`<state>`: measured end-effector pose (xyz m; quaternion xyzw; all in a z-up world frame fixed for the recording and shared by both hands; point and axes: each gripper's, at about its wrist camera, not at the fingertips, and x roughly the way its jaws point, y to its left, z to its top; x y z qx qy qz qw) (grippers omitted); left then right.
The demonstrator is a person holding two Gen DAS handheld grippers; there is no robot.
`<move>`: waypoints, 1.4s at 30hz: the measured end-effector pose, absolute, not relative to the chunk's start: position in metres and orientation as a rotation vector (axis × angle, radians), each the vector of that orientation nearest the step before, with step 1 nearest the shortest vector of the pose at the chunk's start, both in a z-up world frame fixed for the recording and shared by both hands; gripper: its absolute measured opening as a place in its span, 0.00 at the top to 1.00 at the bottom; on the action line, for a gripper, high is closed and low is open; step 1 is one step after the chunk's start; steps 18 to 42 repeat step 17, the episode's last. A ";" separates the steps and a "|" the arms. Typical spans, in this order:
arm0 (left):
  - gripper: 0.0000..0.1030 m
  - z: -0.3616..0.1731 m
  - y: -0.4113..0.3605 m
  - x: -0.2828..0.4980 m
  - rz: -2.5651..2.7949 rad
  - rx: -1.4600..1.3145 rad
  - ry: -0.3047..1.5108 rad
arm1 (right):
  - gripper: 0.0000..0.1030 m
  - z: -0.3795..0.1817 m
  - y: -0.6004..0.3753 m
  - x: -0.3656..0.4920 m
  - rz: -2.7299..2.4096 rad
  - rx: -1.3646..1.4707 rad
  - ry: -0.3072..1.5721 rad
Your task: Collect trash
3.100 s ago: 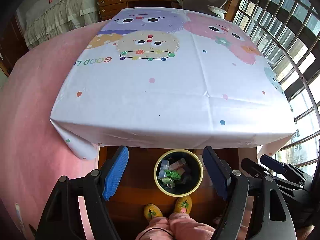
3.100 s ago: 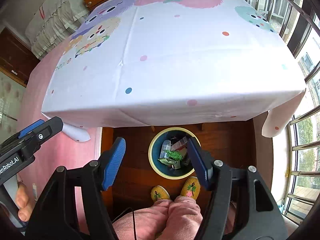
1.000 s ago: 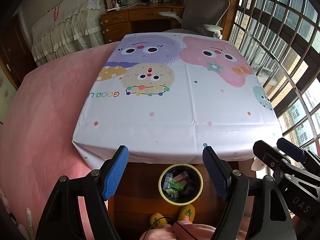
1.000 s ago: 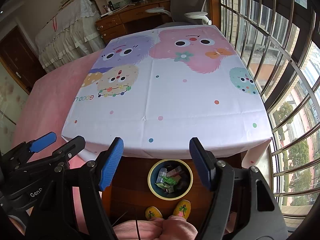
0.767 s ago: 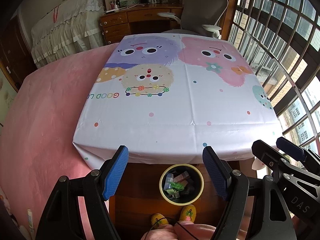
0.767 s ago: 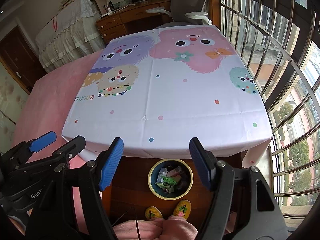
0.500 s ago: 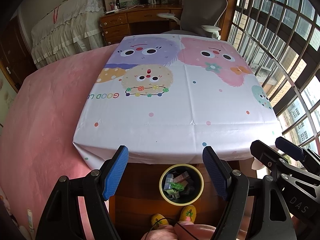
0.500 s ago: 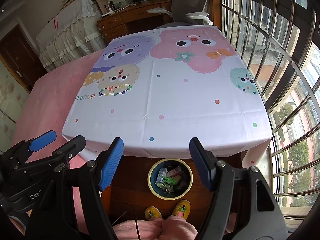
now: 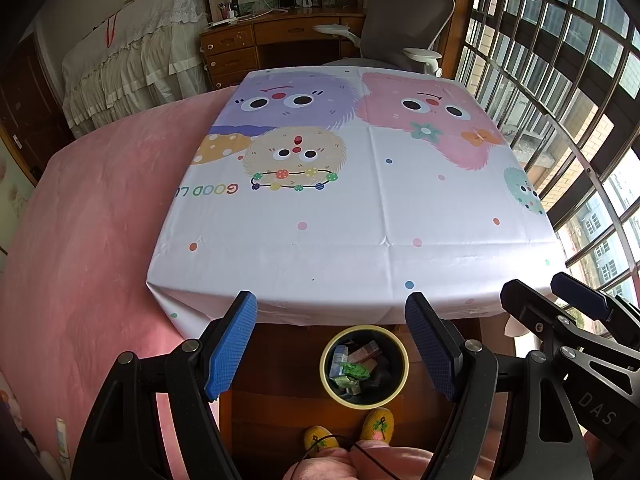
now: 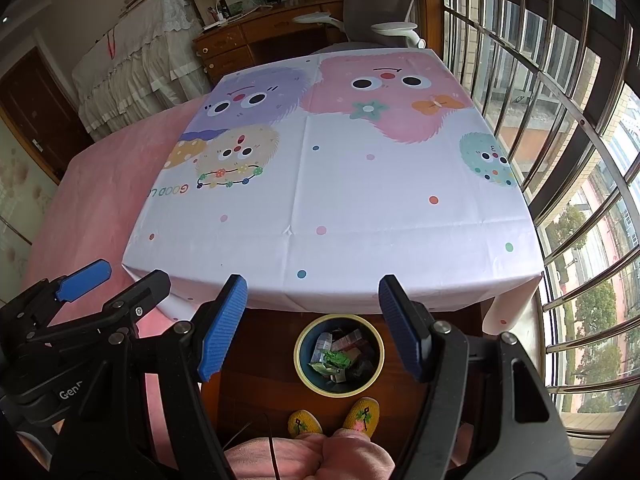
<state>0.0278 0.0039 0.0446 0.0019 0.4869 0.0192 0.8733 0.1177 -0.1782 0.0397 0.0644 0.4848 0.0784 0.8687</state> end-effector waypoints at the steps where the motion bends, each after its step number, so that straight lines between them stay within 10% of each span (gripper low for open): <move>1: 0.24 0.045 0.004 0.028 0.039 0.003 1.017 | 0.36 0.040 -0.178 0.118 0.164 0.136 1.014; 42: 0.24 0.043 0.002 0.026 0.042 -0.001 1.017 | 0.36 0.040 -0.179 0.119 0.166 0.134 1.016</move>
